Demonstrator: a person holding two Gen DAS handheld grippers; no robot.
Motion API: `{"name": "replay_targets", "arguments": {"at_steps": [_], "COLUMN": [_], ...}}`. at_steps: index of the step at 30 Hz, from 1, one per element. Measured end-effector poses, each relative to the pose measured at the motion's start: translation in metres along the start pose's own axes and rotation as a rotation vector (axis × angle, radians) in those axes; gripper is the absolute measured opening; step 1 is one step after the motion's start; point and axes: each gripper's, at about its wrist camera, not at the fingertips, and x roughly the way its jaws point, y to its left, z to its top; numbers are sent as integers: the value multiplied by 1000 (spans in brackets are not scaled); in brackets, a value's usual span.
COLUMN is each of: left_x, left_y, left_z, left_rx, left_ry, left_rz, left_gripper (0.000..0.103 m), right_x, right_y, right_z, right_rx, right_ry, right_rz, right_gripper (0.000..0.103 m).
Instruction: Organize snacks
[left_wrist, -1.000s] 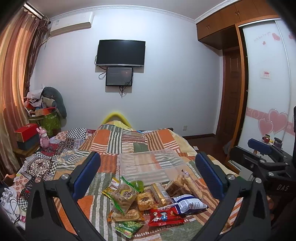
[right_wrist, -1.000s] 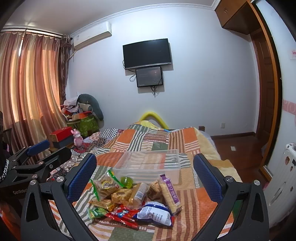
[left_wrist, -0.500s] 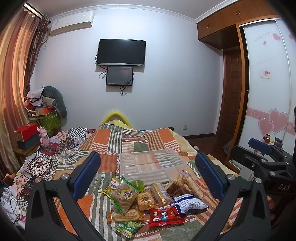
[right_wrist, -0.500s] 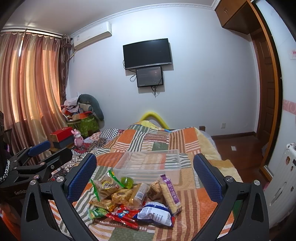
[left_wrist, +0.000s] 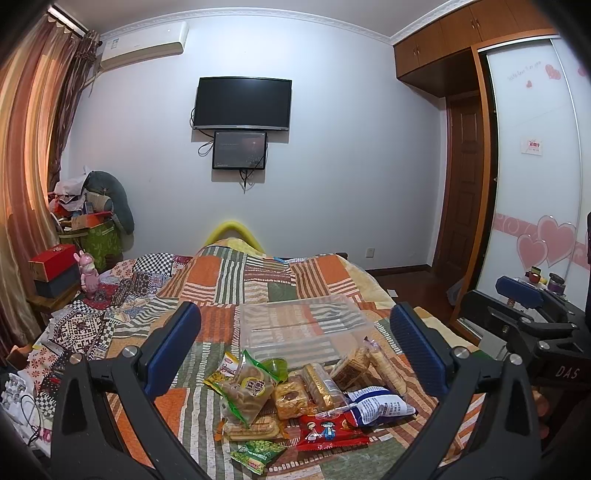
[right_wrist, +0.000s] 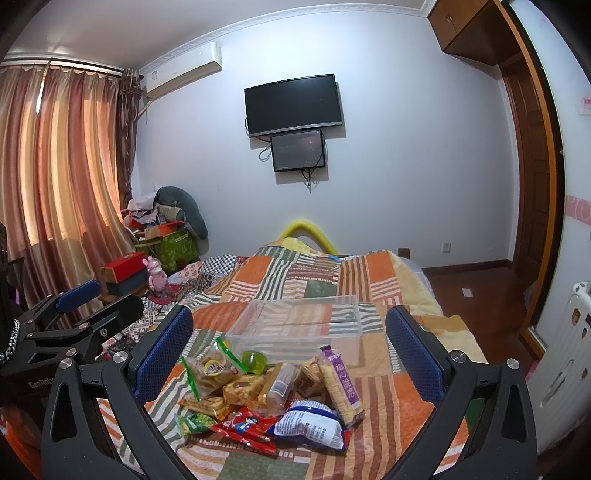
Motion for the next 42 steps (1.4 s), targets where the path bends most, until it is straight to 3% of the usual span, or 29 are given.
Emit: {"name": "replay_targets", "arguments": {"at_steps": [42], "left_x": [9], "left_y": [3], "left_z": [-2], "left_rx": [-4], "left_ry": [18], "left_rz": [5], "left_gripper": [103], "right_x": [9], "right_y": [2], "right_z": [-4], "right_rx": [-12], "right_ry": [15], "right_rz": [14], "right_gripper": [103]}}
